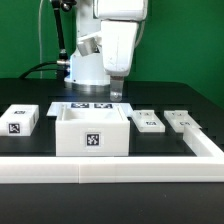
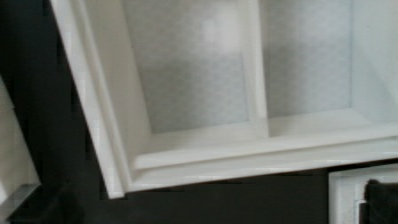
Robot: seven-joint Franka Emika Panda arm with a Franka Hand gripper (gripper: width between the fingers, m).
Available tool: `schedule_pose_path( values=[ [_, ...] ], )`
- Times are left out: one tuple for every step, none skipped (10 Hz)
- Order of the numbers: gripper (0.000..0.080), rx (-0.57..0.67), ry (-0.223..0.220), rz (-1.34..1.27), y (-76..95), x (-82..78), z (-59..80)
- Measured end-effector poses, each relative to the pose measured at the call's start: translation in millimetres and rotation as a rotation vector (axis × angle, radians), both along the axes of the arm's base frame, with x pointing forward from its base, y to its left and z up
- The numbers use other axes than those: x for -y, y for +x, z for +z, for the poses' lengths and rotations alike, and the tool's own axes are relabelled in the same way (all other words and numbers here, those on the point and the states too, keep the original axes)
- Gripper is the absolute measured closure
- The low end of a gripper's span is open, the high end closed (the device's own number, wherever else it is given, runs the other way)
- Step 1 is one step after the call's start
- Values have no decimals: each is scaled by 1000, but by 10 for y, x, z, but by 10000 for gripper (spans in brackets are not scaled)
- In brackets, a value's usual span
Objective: Assemble cabinet
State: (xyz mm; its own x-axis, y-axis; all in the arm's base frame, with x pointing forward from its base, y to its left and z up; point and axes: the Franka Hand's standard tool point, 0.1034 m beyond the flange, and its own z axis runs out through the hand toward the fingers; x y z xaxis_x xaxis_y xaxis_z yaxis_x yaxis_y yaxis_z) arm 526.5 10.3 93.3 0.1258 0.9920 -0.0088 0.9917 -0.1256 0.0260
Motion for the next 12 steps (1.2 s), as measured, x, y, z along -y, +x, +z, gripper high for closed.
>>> schedule_pose_path(
  values=[
    [2,0,0,7,1,2,-7],
    [2,6,1,41,1,10,-32],
    [2,24,2,90,-39,23,-55],
    [2,24,0,125,-122,23,-82],
    [2,4,2,114,-191,42,-111],
    [2,-25,0,65,-238,53,-123],
    [2,-22,0,70,-229,54,-126],
    [2,-23,0,69,-233,54,-131],
    [2,-24,1,67,-241,57,-133],
    [2,-29,1,70,-300,88,-149],
    [2,-34,2,69,-421,138,-177],
    [2,-43,2,69,-528,167,-210]
  ],
)
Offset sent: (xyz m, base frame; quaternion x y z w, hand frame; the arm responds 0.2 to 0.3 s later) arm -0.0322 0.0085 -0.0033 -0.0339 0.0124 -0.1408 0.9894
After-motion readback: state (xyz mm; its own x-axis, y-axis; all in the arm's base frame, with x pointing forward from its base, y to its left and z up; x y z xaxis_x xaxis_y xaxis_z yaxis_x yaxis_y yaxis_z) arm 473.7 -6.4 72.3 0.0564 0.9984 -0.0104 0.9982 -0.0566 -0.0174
